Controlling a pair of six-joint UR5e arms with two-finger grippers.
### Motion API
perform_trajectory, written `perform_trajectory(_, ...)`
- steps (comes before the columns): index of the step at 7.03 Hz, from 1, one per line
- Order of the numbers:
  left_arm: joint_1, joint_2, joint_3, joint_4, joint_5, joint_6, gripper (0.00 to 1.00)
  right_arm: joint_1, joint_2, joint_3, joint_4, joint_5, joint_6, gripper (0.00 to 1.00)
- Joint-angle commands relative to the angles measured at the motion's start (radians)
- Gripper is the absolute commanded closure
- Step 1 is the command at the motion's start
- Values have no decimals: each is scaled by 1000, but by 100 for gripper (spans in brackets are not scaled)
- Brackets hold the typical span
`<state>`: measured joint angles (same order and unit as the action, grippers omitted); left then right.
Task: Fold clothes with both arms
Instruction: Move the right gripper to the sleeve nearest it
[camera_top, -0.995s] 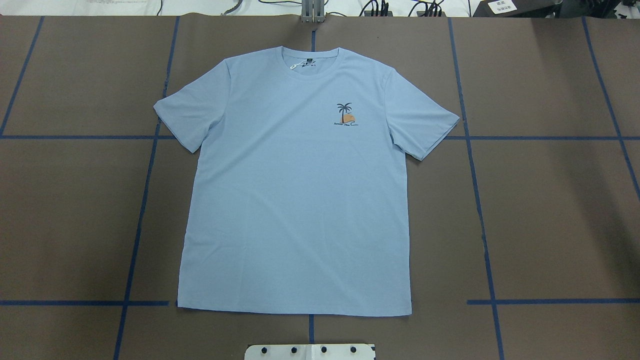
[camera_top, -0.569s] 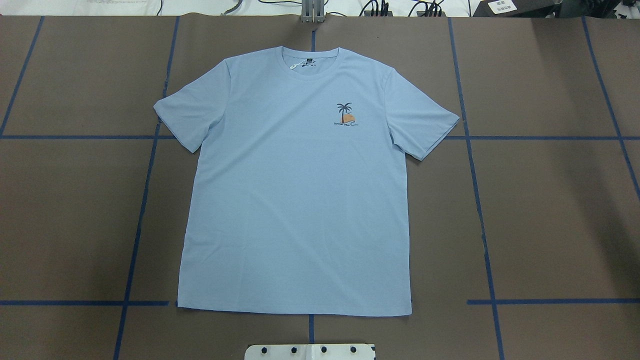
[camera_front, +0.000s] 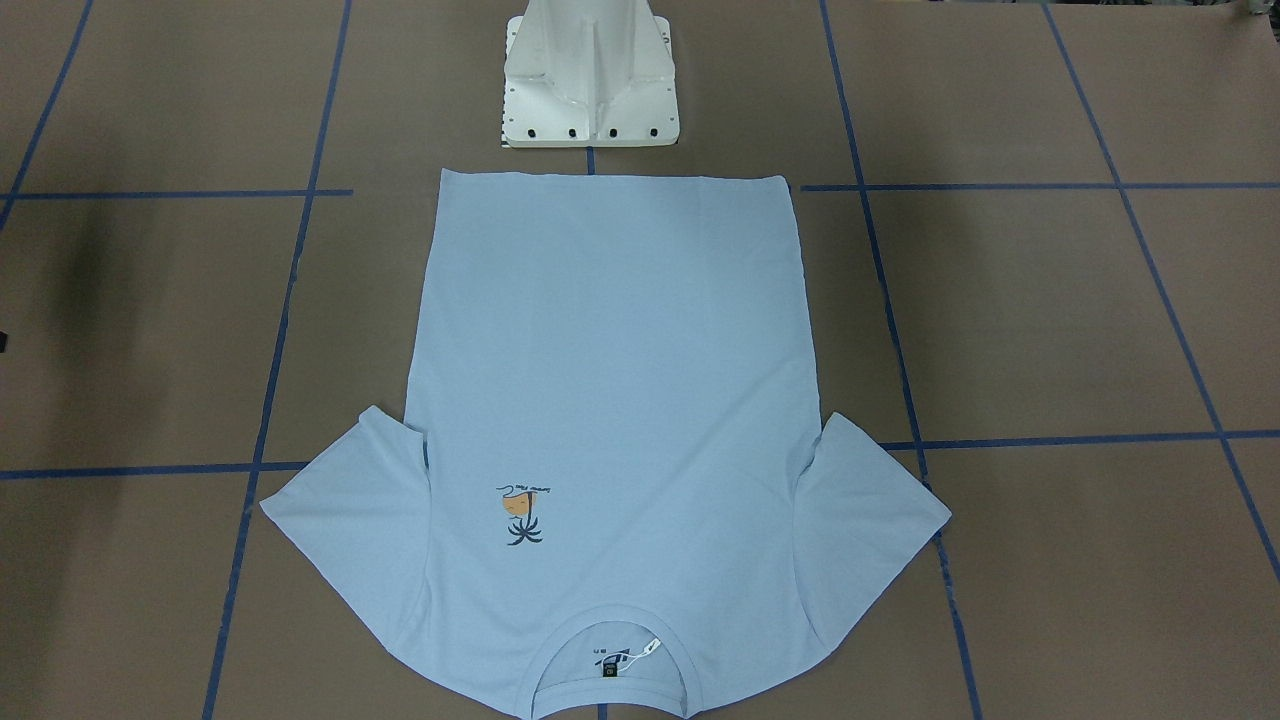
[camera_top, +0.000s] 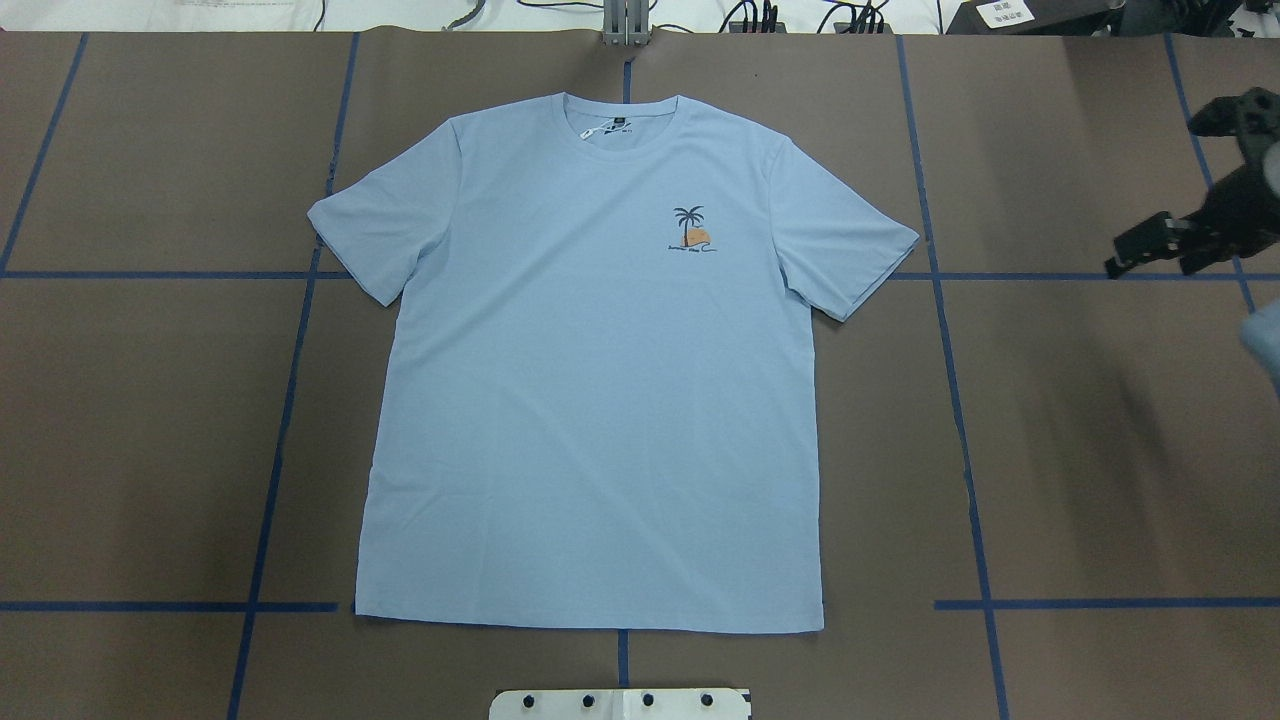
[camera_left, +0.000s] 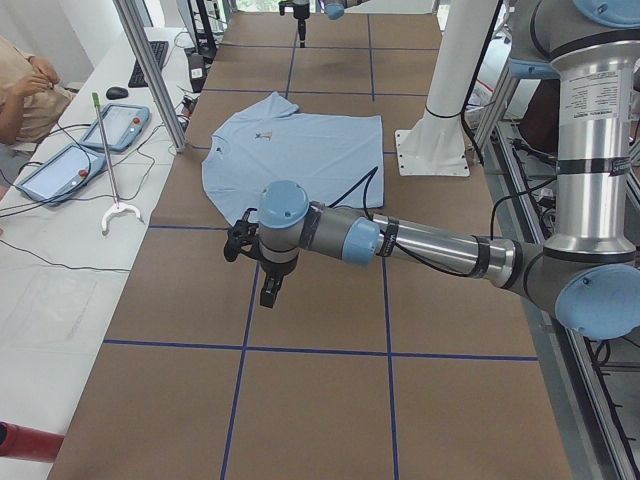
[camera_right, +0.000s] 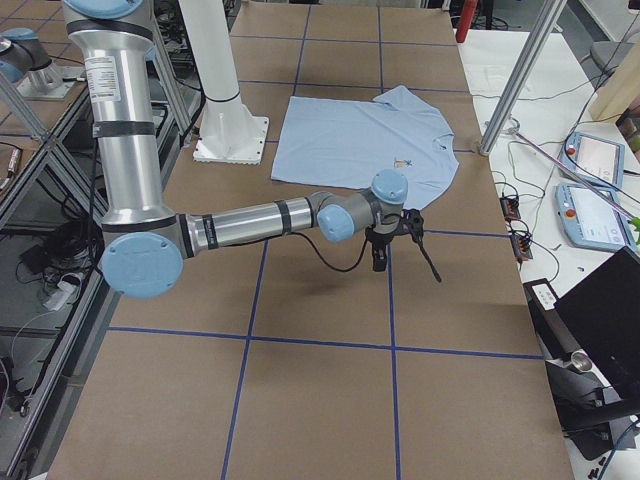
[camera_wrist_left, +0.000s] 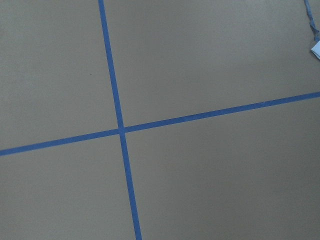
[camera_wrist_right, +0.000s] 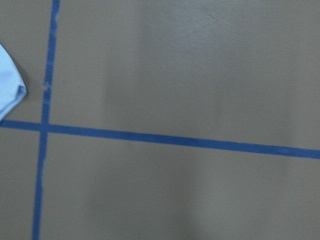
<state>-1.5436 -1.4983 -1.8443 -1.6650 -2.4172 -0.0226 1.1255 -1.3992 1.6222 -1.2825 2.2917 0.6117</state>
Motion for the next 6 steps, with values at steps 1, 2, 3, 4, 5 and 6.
perform_trajectory(1,0,1,-3,-9,-16,-2,0,-131,231,-153,105,-81,324,0)
perform_trajectory(2,0,0,-6,-9,-16,-2,0,-165,276,-226,192,-153,426,3)
perform_trajectory(3,0,1,-10,-6,-20,-3,0,-176,287,-305,304,-193,486,8)
perform_trajectory(4,0,1,-12,-6,-20,-2,0,-179,310,-365,348,-196,493,14)
perform_trajectory(5,0,1,-13,-7,-20,-2,0,-194,315,-372,350,-227,493,15)
perform_trajectory(6,0,1,-13,-7,-20,-2,0,-208,315,-375,350,-248,494,17)
